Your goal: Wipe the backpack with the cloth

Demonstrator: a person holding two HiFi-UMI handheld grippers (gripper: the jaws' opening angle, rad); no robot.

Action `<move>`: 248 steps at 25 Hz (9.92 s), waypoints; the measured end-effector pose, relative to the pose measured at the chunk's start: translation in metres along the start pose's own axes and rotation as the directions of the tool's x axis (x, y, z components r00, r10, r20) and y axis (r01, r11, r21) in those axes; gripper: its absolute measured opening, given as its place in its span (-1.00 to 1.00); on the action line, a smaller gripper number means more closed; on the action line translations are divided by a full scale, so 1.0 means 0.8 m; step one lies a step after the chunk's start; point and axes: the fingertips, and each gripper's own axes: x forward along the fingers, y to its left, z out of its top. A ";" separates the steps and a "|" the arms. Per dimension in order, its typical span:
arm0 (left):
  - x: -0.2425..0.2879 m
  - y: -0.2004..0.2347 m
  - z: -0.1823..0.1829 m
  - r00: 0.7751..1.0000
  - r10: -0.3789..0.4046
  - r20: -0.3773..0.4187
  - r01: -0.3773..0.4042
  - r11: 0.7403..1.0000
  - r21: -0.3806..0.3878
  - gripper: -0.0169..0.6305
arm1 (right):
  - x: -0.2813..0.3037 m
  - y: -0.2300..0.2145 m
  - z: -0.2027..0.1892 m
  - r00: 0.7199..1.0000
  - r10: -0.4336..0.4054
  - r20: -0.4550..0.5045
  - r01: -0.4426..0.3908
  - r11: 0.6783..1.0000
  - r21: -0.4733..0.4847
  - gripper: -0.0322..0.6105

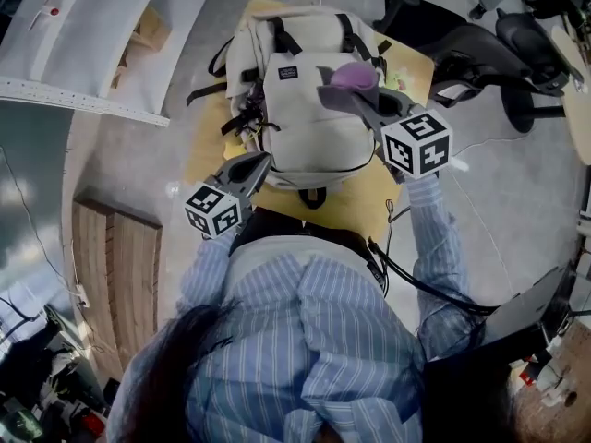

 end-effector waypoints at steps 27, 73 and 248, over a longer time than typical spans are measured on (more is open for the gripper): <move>0.000 0.012 0.000 1.000 -0.017 -0.015 0.017 1.000 -0.016 -0.93 | 0.103 -0.019 -0.044 0.996 -0.034 -0.086 0.037 0.999 0.029 -0.77; -0.027 0.044 -0.002 0.998 0.064 0.002 -0.064 0.997 -0.054 -0.93 | 0.183 -0.016 0.030 0.997 0.048 -0.062 -0.049 0.998 -0.024 -0.77; -0.090 -0.221 -0.088 0.998 -0.020 0.055 0.009 0.981 0.194 -0.94 | -0.151 0.138 -0.273 0.996 -0.042 0.077 0.010 0.925 0.380 -0.77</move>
